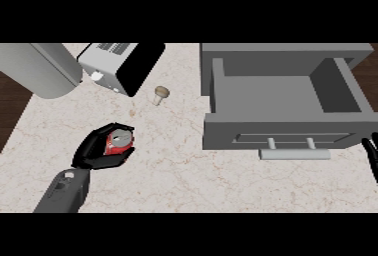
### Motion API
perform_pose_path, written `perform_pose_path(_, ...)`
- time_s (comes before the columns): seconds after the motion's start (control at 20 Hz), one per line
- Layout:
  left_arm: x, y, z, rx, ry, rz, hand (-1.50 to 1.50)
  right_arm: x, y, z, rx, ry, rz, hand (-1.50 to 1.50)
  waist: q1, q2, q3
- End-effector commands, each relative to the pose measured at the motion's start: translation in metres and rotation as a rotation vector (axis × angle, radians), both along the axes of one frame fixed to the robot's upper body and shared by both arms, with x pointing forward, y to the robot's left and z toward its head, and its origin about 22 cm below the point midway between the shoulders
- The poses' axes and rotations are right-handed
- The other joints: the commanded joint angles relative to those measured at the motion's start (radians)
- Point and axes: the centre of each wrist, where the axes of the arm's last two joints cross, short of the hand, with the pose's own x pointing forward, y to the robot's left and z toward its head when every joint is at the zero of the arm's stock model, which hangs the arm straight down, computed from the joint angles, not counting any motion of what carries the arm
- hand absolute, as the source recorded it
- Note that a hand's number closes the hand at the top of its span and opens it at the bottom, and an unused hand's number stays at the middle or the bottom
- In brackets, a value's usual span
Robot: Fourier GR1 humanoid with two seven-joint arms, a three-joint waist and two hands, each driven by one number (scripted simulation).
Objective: Pick up the can, place it into the drawer and close the drawer
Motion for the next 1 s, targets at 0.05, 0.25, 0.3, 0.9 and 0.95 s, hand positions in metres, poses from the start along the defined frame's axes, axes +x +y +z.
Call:
perform_pose_path(0.05, 0.004, -0.009, 0.008, -0.070, 0.016, -0.051, 1.50, 0.001, 0.006, -0.007, -0.006, -0.012, 0.005, -1.50, 0.003, 0.000, 0.000)
perform_pose_path(0.25, 0.014, -0.014, 0.031, -0.075, -0.004, -0.082, 1.50, 0.003, -0.001, 0.001, 0.008, -0.026, -0.024, -1.50, 0.003, 0.000, 0.000)
perform_pose_path(0.3, 0.000, -0.005, 0.012, -0.066, -0.013, 0.035, 1.50, 0.012, 0.001, 0.008, 0.002, -0.024, -0.010, -1.50, 0.003, 0.001, -0.001)
perform_pose_path(0.9, 0.018, -0.041, 0.065, -0.112, -0.105, 0.395, 1.50, -0.023, -0.009, 0.009, 0.022, -0.003, -0.007, -1.50, 0.001, -0.001, 0.000)
perform_pose_path(0.95, 0.019, -0.040, 0.066, -0.108, -0.105, 0.391, 1.50, -0.023, -0.001, -0.005, 0.018, 0.002, -0.023, -1.50, 0.000, -0.001, 0.000)
